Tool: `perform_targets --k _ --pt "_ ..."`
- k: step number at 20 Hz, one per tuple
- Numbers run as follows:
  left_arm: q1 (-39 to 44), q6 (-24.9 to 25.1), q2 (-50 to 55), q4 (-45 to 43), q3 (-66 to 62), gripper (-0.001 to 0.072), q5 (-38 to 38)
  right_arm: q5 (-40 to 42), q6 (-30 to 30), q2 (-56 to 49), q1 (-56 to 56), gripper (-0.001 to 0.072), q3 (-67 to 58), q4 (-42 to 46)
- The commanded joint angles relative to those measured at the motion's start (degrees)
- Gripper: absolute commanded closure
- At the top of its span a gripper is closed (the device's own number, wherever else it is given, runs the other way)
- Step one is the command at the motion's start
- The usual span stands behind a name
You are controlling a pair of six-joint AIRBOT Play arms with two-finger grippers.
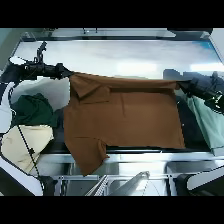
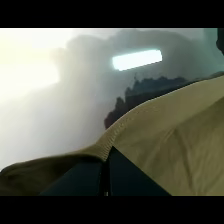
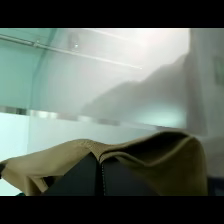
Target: Fold the shirts.
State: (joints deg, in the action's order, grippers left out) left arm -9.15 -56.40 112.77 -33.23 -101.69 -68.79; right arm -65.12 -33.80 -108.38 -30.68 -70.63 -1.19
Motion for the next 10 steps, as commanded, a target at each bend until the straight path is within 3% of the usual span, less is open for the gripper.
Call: perform_targets --k 1,10 --pt "-1.4 -1.0 1.5 -0.2 -1.8 0.0702 -4.4 -3.3 -0.8 -2.1 -0.1 0.0691 -4.0 -0.7" --pt "-0.9 -3.4 1.5 -1.2 -1.7 0.0704 -15.1 -5.9 -5.1 -1.5 -0.1 0.0691 -4.1 14.3"
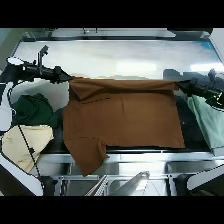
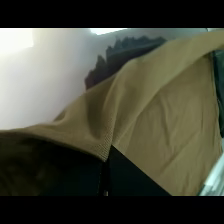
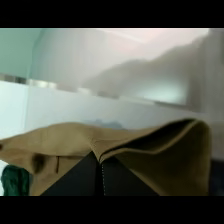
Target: Fold the shirts.
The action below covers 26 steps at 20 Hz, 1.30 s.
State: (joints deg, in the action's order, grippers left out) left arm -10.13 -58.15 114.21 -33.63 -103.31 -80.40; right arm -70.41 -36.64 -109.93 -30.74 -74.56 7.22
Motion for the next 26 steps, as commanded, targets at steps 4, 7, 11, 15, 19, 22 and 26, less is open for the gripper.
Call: perform_targets --k 4,7,11,15,19,22,26 --pt "0.1 -6.5 0.0 -9.4 0.5 0.0704 -8.2 -1.1 -5.4 0.5 0.0 0.0691 -0.2 12.7" --pt "-0.3 -6.4 -2.0 -9.3 6.2 0.0703 -5.7 -1.2 -6.4 1.4 -0.7 0.0691 -0.2 15.3" --pt "0.2 -5.3 -3.7 -9.3 12.6 0.0701 -2.7 -0.7 -6.5 1.5 -1.0 0.0691 -0.2 16.4" --pt "0.2 -4.7 -4.4 -9.3 15.9 0.0702 -1.1 -0.4 -7.0 1.5 -0.9 0.0691 -0.1 17.6" --pt "0.2 -4.9 -4.3 -10.8 16.0 0.0703 -0.6 -0.4 -9.3 1.5 -0.9 0.069 -0.2 21.7" --pt "0.1 -5.4 -4.3 -11.9 16.0 0.0647 -1.4 -0.4 -9.3 1.5 -0.9 0.0689 -0.2 22.2" --pt "-1.6 -8.9 -4.3 -11.9 15.6 0.0428 -4.5 -1.8 -9.0 2.5 -1.3 0.033 -0.2 22.8"
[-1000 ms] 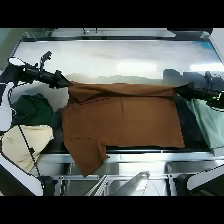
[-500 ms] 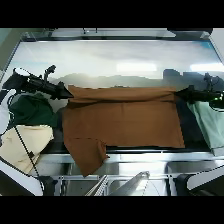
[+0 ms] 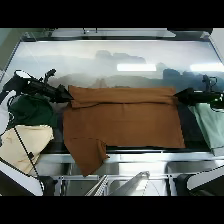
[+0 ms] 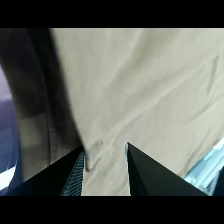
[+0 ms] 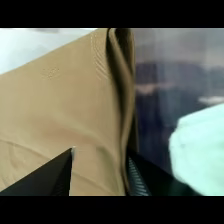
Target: Fold the shirts.
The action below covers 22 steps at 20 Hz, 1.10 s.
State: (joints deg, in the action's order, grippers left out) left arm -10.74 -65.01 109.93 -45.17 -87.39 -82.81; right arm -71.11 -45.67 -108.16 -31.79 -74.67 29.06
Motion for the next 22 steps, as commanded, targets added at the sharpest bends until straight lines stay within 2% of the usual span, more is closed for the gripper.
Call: perform_targets --k 1,6,8,13,14,15,16,19,22 --pt "-1.5 -2.5 0.0 -0.3 -1.1 0.0429 -3.3 -1.4 -0.1 1.6 -0.5 0.0331 -0.1 1.4" --pt "-4.8 -6.3 -3.2 -0.3 -7.5 0.0432 -11.3 -4.6 -7.7 10.7 -4.1 0.0332 0.0 11.5" --pt "-5.7 -6.2 -8.0 -0.3 -4.1 0.0433 -10.6 -9.6 -10.2 14.7 -5.3 0.0446 0.9 15.4" --pt "-9.2 -1.4 -26.0 -0.3 22.9 0.0432 -4.4 -12.2 -13.8 28.7 -6.0 0.0443 18.3 26.2" --pt "-10.0 -1.4 -30.2 -0.3 29.9 0.0432 -1.7 -11.0 -15.0 31.8 -6.0 0.0405 22.3 30.1" --pt "-10.8 -1.4 -33.8 -0.2 36.1 0.0432 0.7 -8.7 -16.6 34.8 -6.0 0.0311 26.4 34.1" --pt "-11.5 -1.5 -37.1 -0.2 41.9 0.0432 3.1 -5.9 -17.7 36.9 -6.0 0.0308 29.9 36.4" --pt "-12.3 -1.5 -44.3 -0.1 54.2 0.0432 7.5 -1.6 -15.1 38.2 -6.0 0.0309 37.8 36.7" --pt "-12.3 -1.0 -49.9 -0.2 60.3 0.0431 9.5 2.1 -14.1 36.0 -6.0 0.0309 39.4 36.5"
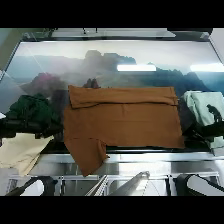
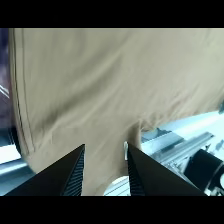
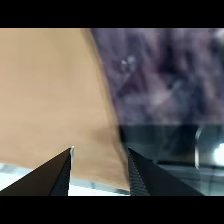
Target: Fold the shirts.
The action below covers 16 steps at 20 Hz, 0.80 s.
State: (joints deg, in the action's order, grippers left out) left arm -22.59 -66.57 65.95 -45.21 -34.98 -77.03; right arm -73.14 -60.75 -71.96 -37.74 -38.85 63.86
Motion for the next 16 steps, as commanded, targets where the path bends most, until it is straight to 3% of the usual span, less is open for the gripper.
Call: perform_targets --k 1,5,9,16 --pt "-0.4 0.7 -7.8 -0.2 9.3 0.0431 4.3 4.3 1.9 -1.1 0.0 0.0309 3.5 1.0" --pt "-0.4 0.7 -14.2 -0.2 12.6 0.0431 6.4 4.1 4.7 -3.8 0.0 0.0311 3.5 -2.7" --pt "-0.4 0.7 -18.2 -0.2 13.1 0.0432 6.6 -0.2 11.1 -4.4 0.0 0.0329 3.5 -10.8" --pt "-0.4 0.7 -18.8 -0.3 13.1 0.0432 4.1 -5.2 8.2 -4.9 -0.1 0.0329 4.0 -2.3"
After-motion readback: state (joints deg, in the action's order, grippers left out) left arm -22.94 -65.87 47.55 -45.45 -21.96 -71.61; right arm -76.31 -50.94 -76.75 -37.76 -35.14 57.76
